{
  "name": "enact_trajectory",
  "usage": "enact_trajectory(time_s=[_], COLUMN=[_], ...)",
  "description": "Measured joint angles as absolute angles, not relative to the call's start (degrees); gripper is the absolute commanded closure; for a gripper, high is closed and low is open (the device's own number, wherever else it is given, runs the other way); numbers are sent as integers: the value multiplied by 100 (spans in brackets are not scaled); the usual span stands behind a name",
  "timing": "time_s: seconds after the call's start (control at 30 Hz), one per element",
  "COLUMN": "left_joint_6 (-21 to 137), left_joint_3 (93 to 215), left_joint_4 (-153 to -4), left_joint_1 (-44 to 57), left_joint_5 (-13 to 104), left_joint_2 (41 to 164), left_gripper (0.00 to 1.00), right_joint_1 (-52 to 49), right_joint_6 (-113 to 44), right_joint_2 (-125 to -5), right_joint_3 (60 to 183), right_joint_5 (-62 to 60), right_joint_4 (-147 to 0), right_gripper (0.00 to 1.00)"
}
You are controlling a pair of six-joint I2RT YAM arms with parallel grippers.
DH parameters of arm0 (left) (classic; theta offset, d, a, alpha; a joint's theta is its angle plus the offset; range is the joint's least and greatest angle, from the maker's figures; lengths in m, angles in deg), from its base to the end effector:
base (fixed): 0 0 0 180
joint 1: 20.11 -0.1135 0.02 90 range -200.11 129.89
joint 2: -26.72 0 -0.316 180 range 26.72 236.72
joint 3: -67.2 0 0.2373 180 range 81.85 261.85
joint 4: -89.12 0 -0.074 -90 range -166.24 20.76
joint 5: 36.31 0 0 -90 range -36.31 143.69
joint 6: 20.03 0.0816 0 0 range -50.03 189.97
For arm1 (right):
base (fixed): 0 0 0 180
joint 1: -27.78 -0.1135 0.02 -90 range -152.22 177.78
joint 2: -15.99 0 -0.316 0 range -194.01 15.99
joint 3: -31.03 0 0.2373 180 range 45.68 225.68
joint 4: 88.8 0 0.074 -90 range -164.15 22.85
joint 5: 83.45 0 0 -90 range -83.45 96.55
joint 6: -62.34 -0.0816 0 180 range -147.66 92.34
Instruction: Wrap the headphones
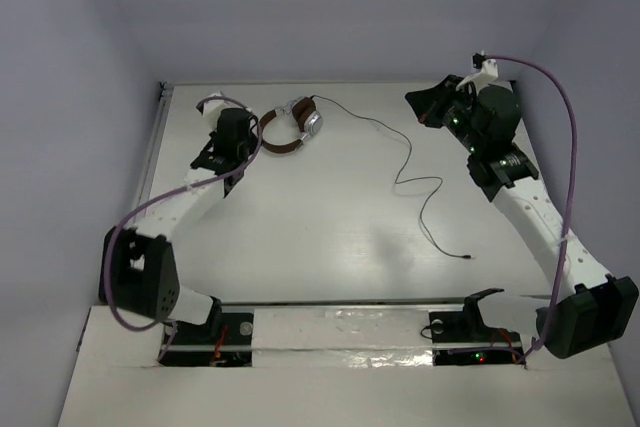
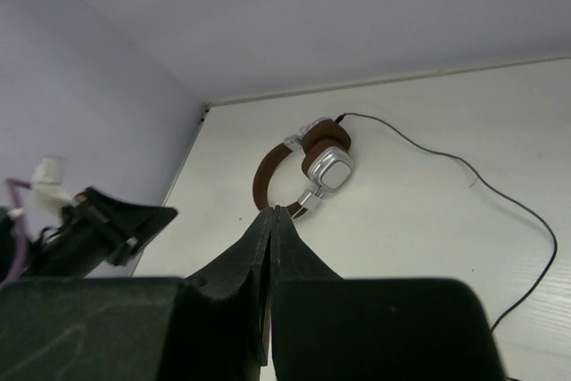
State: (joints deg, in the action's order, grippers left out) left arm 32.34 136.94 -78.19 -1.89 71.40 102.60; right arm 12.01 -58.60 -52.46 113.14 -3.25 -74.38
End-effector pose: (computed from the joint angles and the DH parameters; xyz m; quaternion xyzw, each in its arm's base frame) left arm 0.3141 -0.0772 0.3456 -0.2238 0.7770 -0.1587 0.5667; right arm 0.2743 0.0919 0.4614 0.0341 0.7109 0.3332 0.6184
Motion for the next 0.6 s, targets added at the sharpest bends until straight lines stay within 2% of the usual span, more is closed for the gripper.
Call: enact_trajectory(time_s=[0.07, 0.1, 0.13, 0.23, 0.6], left_joint_6=[3228, 3221, 3241, 3245, 3324], left_joint_3=[14018, 14171, 14295, 14728, 16337], left_joint_4=[-7721, -7686, -7662, -7480, -7019], left_joint_1=[-204, -211, -217, -217, -224], left_joint_5=[7398, 7486, 7553, 7663, 7687], left_joint_2=[10917, 11230, 11521, 12294, 13848], left_gripper=[76, 67, 64, 55, 52], right_joint_1=[1109, 1063, 1000, 838, 425], right_joint_6=[-5845, -5838, -5823, -5762, -5637], right_joint_2=[-5287, -5300, -5305, -5305, -5294], right_joint_3=[11314, 11314, 11314, 11314, 10925], right_joint_5=[-284, -279, -275, -240, -242], right_joint_4=[-7390, -7370, -7357, -7329, -7311], right_gripper=[85, 75, 57, 44, 43])
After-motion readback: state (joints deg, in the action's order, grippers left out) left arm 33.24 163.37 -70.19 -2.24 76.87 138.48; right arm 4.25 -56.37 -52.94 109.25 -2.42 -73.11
